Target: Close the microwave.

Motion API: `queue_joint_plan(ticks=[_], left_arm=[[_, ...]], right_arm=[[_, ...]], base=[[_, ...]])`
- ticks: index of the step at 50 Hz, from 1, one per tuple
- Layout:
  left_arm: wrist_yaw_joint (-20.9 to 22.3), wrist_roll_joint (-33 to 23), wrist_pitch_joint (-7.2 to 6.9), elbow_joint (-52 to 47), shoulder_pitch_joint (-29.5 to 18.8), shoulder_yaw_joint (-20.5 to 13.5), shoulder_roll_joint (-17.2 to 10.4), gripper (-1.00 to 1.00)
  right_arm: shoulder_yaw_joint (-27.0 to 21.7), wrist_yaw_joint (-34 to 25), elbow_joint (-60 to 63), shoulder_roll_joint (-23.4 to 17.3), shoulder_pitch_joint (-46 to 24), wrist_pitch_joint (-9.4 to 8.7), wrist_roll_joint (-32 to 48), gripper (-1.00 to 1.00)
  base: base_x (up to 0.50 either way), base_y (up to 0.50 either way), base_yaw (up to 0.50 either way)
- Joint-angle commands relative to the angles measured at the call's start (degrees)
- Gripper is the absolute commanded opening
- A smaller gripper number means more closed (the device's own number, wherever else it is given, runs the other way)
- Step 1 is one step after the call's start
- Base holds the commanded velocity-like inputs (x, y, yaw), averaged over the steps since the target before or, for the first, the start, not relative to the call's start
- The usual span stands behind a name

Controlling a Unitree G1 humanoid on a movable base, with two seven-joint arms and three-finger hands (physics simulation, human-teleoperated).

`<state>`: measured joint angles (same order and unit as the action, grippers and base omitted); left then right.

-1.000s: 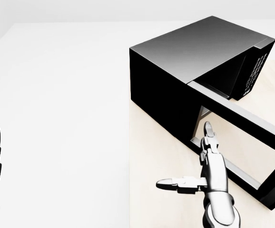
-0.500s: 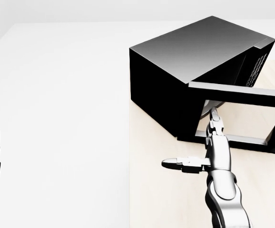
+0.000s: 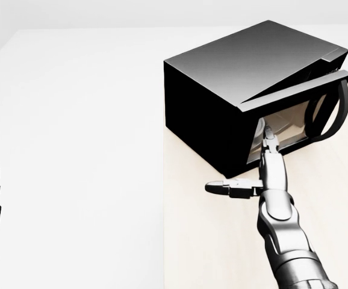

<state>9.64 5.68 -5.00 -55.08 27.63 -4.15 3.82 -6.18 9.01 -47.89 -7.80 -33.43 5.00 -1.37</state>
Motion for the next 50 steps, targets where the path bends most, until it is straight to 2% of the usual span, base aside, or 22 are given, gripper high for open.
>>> queue_joint_plan(ticks=[1, 19, 31, 45, 50], left_arm=[[-0.1, -0.1, 0.0, 0.1, 0.1, 0.2, -0.1, 1.0], [-0.6, -0.4, 0.0, 0.5, 0.0, 0.8, -0.4, 1.0], [-0.7, -0.4, 0.0, 0.8, -0.2, 0.8, -0.5, 1.0], [-1.1, -0.7, 0.0, 0.9, -0.1, 1.4, -0.9, 1.0], [-1.2, -0.8, 0.0, 0.9, -0.1, 1.4, -0.9, 1.0]], right_arm=[[-0.2, 0.5, -10.3, -0.8, -6.0, 0.0, -0.3, 1.0], [0.2, 1.6, -21.5, 0.5, -14.4, 0.0, 1.4, 1.0], [0.0, 1.7, -23.2, 1.6, -16.4, 0.0, 2.7, 1.0], [0.4, 2.2, -19.2, 0.5, -14.7, 0.0, 3.0, 1.0], [1.8, 2.7, -3.6, 0.3, -7.8, 0.0, 4.1, 1.0]], base=[[0.0, 0.0, 0.0], [0.0, 0.0, 0.0], [0.01, 0.0, 0.0], [0.01, 0.0, 0.0], [0.0, 0.0, 0.0]])
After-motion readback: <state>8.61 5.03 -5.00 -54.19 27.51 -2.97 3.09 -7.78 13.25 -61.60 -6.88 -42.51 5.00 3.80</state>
